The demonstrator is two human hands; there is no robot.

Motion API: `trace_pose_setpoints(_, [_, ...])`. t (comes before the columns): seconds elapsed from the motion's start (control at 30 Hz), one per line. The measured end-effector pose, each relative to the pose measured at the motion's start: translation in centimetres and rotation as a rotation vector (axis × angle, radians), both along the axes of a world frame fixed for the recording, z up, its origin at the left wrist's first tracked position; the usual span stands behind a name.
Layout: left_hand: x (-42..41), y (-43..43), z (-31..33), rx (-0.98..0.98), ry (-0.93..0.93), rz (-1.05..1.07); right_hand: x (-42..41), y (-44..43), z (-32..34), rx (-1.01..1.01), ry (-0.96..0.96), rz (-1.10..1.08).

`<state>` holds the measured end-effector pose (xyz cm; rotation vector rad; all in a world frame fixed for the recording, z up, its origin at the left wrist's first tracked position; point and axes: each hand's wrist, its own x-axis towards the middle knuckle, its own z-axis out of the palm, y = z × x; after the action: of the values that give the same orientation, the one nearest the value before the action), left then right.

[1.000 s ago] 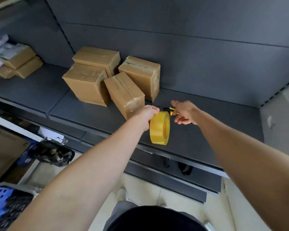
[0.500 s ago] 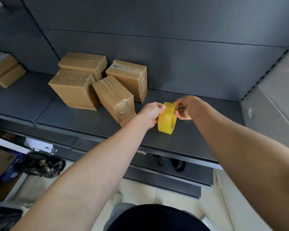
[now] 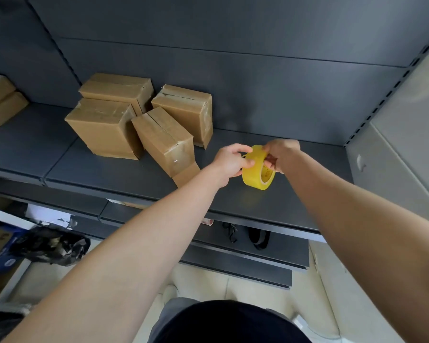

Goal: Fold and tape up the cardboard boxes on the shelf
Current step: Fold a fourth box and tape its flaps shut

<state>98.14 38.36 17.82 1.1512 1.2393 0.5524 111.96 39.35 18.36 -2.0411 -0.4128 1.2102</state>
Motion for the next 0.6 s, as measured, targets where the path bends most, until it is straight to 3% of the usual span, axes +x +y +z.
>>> trace_pose_setpoints(0.17, [-0.1, -1.2, -1.3, 0.161, 0.103, -0.008, -0.1, -0.8, -0.2, 0.014, -0.041, -0.017])
trace_pose_setpoints(0.33, [-0.3, -1.5, -1.8, 0.102, 0.077, 0.038, -0.1, -1.6, -0.3, 0.032, -0.096, -0.003])
trace_pose_setpoints(0.43, [-0.7, -1.5, -1.9, 0.056, 0.110, 0.037, -0.6, -2.0, -0.6, 0.066, -0.259, 0.150])
trace_pose_setpoints(0.6, [-2.3, -0.9, -1.0, 0.071, 0.085, 0.073, -2.9, -3.1, -1.8, 0.024, -0.685, 0.457])
